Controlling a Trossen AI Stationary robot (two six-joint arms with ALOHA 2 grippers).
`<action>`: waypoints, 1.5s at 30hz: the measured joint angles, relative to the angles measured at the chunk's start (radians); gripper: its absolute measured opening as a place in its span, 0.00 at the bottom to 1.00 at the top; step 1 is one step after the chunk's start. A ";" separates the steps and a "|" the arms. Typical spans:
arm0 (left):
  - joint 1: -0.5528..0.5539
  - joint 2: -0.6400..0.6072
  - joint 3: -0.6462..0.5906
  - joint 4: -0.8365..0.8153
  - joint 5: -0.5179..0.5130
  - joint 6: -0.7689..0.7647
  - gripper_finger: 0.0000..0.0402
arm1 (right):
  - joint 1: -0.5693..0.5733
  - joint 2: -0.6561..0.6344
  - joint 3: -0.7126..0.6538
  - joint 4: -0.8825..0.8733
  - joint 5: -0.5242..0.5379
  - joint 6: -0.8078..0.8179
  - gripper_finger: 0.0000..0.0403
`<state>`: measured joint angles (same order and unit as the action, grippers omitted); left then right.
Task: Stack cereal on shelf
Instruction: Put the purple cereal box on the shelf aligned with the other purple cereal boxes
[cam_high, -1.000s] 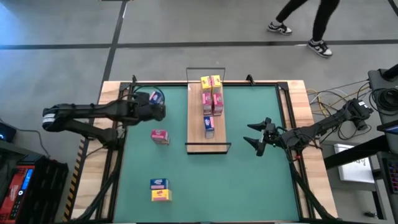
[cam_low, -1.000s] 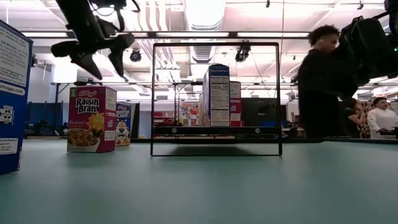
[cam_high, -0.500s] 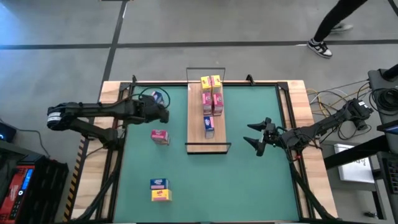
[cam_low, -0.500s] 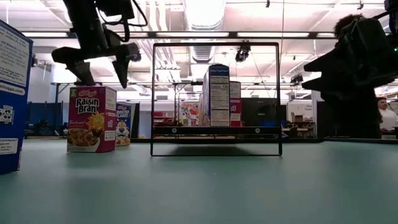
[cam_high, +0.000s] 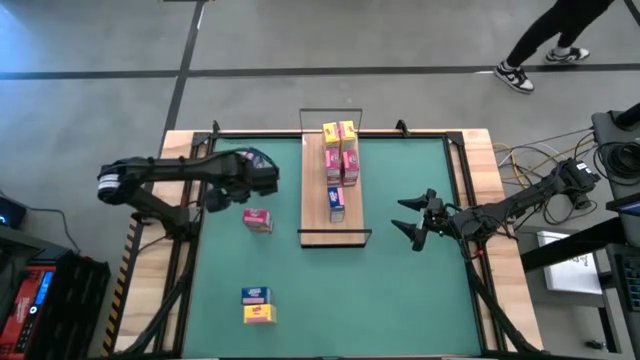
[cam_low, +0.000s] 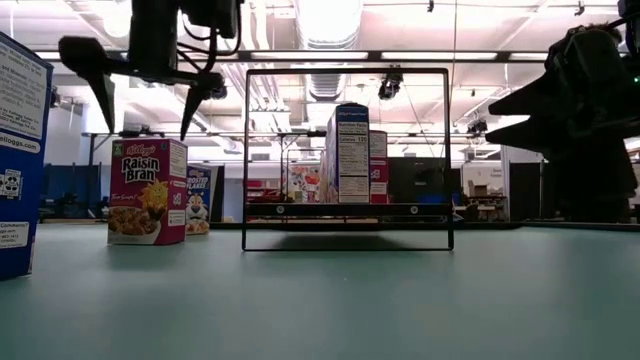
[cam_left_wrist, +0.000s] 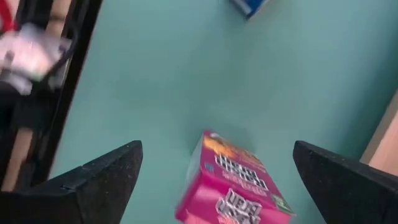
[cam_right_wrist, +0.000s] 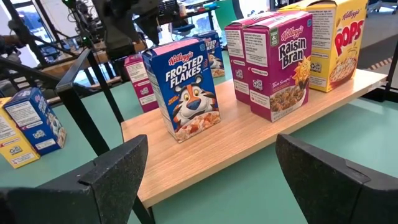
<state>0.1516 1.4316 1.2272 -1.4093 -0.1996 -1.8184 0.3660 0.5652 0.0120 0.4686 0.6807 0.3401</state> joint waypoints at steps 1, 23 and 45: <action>0.000 0.012 0.015 -0.012 0.012 -0.034 0.99 | 0.000 0.000 0.000 0.000 0.000 0.000 0.85; -0.110 0.127 0.074 -0.006 0.201 -0.820 0.92 | 0.000 0.000 0.000 0.000 0.000 0.000 0.85; -0.129 0.240 0.067 0.029 0.099 -0.973 0.79 | 0.000 0.000 0.000 0.000 0.000 0.000 0.85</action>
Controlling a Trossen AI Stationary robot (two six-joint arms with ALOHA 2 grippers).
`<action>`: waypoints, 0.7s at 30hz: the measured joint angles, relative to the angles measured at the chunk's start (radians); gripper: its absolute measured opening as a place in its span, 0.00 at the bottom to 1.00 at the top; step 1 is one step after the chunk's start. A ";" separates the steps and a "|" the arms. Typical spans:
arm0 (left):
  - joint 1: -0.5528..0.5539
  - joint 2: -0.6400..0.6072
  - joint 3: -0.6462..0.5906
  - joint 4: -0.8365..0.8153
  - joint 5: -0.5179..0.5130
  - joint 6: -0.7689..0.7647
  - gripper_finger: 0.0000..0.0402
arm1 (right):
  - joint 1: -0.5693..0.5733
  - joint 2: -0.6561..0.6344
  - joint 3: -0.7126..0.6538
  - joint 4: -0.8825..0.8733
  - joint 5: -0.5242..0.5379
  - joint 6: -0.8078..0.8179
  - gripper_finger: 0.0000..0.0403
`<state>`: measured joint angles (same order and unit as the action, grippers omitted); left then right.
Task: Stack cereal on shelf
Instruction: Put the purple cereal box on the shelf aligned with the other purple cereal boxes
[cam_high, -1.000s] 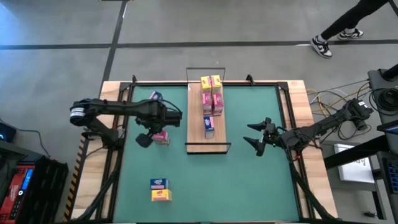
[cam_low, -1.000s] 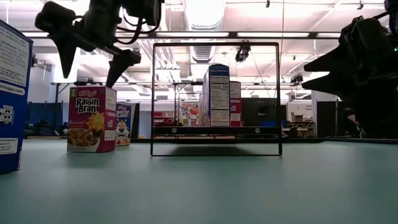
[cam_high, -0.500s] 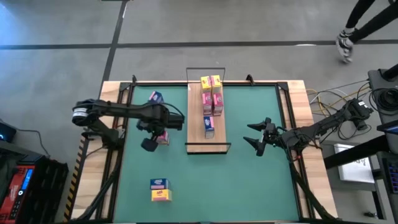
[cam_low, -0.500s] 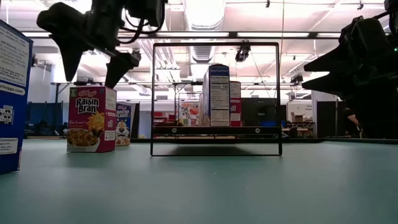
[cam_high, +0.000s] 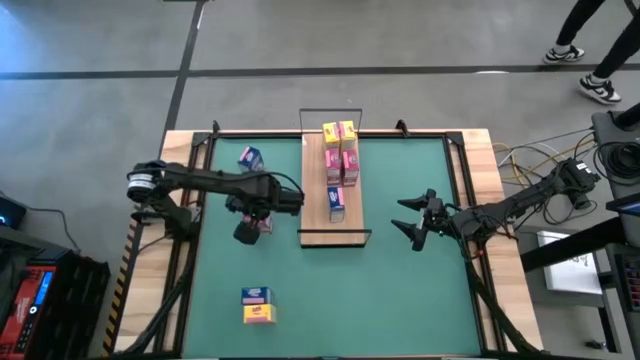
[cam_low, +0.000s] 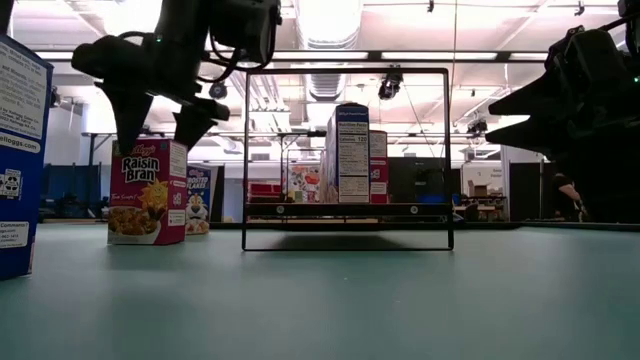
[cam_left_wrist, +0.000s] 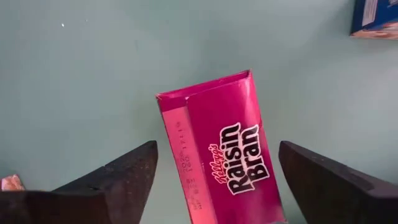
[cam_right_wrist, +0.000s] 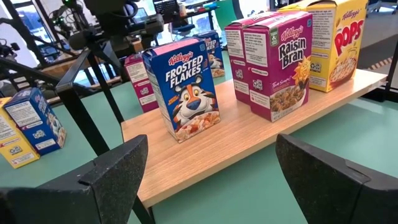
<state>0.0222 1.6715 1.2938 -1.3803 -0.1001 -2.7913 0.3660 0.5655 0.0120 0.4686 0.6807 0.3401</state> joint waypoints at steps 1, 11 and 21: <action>-0.002 0.000 0.000 0.000 -0.007 -0.001 0.76 | 0.000 0.000 0.000 0.000 0.000 0.000 0.85; -0.007 0.001 -0.010 0.002 -0.032 0.001 0.49 | 0.000 0.000 0.000 0.000 0.000 0.000 0.85; -0.014 0.001 0.003 0.055 -0.031 0.171 0.38 | 0.000 0.000 0.000 0.000 0.000 0.000 0.85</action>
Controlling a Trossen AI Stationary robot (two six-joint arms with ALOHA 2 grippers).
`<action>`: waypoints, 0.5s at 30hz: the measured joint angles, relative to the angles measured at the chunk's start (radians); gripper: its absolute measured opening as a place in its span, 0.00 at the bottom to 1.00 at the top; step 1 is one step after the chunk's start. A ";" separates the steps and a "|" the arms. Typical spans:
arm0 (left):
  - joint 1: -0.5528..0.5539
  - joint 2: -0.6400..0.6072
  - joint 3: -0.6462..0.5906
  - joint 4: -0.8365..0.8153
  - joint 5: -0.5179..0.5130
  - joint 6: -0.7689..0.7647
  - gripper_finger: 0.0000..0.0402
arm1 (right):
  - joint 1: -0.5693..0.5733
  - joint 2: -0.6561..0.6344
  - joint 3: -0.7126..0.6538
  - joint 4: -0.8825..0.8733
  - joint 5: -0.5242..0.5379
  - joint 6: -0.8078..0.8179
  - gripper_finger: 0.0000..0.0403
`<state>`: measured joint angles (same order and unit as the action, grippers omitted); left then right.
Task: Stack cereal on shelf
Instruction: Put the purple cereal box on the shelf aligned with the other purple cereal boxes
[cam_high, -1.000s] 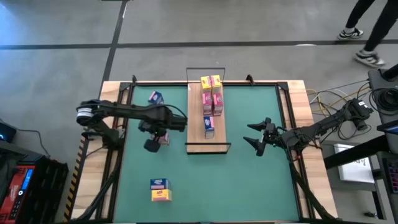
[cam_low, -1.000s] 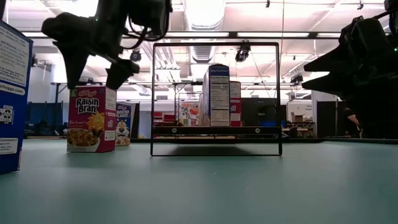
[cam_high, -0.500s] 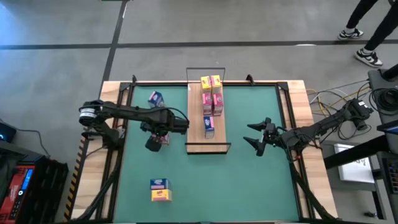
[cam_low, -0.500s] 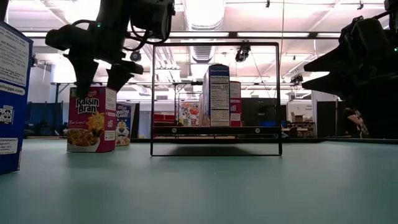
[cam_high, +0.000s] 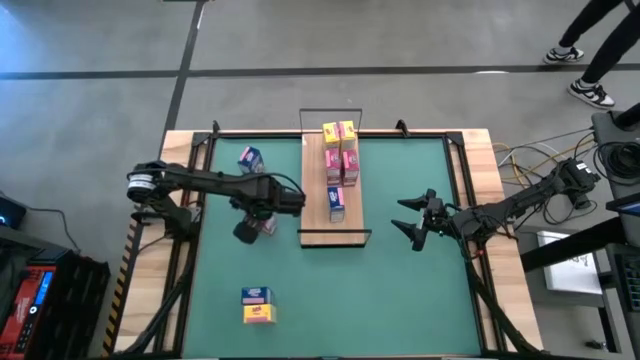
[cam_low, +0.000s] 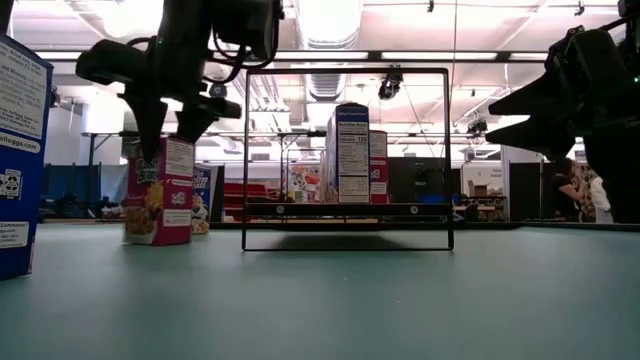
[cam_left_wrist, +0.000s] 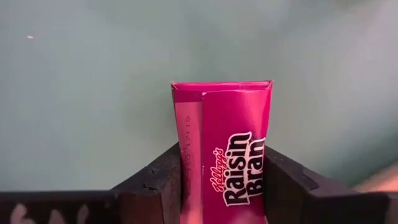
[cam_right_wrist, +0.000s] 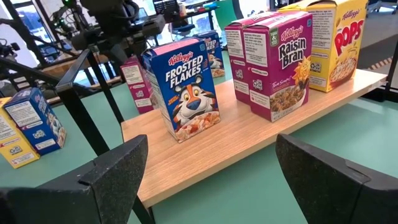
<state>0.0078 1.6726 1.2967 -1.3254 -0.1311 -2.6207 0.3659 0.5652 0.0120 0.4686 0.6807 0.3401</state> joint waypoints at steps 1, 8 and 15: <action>0.000 0.000 0.007 0.003 0.000 0.026 0.38 | 0.000 0.000 0.000 0.000 0.000 0.000 0.85; 0.000 0.000 0.079 -0.029 -0.106 0.244 0.37 | 0.000 0.000 0.000 0.000 0.000 0.000 0.85; 0.002 -0.001 0.186 -0.029 -0.297 0.517 0.37 | 0.000 0.000 0.000 0.000 0.000 0.000 0.85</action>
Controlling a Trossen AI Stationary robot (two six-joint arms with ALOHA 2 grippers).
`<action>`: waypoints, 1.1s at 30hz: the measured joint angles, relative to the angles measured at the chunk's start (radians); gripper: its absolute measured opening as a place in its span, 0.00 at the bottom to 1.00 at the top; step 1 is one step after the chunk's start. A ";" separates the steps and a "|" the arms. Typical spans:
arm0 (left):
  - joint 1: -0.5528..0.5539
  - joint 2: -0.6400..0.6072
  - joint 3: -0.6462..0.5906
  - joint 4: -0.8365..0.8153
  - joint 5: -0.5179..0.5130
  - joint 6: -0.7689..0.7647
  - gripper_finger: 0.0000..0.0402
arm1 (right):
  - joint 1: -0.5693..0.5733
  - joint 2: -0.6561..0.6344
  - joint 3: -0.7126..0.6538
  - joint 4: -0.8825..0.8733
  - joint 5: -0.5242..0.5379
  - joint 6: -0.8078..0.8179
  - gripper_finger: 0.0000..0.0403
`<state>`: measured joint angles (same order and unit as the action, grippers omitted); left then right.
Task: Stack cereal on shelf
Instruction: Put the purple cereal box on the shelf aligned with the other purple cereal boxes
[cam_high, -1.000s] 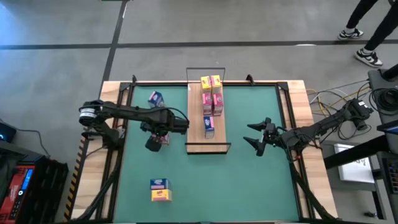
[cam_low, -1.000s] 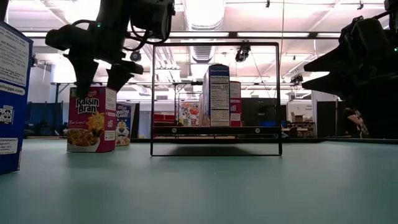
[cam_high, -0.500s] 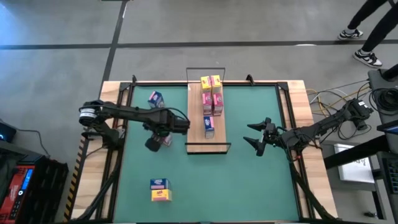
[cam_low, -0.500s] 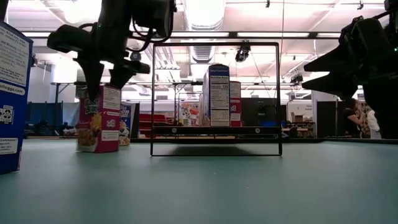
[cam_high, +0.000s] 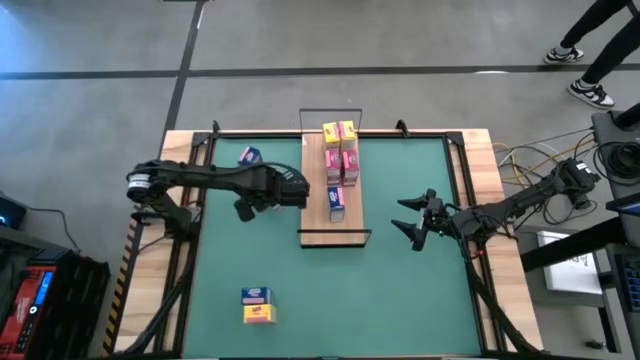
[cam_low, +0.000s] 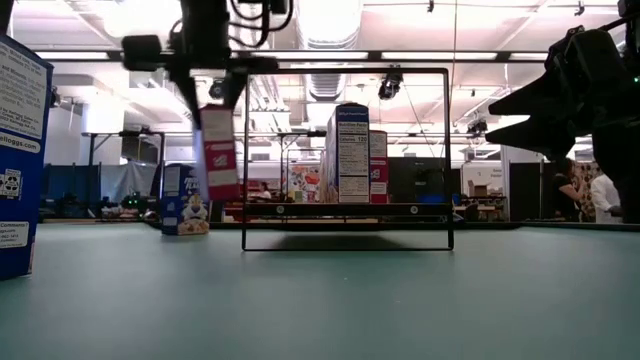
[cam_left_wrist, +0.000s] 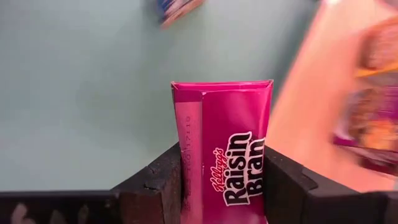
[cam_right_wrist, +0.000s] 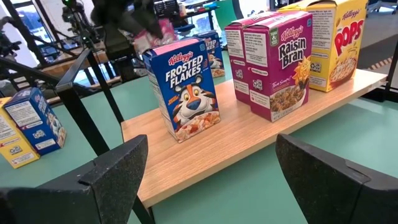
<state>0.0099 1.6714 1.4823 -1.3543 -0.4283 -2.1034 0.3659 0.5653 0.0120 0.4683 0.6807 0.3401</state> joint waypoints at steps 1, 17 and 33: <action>0.000 0.001 0.012 0.000 -0.028 0.033 0.37 | 0.000 0.000 0.000 0.000 0.000 0.000 0.85; 0.126 0.025 0.030 0.268 -0.138 0.547 0.37 | 0.000 0.000 0.000 0.000 0.000 0.000 0.85; 0.195 0.073 0.029 0.420 -0.035 0.758 0.37 | 0.000 0.000 0.000 0.000 0.000 0.000 0.85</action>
<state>0.2051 1.7444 1.5108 -0.9340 -0.4632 -1.3457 0.3660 0.5654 0.0120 0.4683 0.6807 0.3401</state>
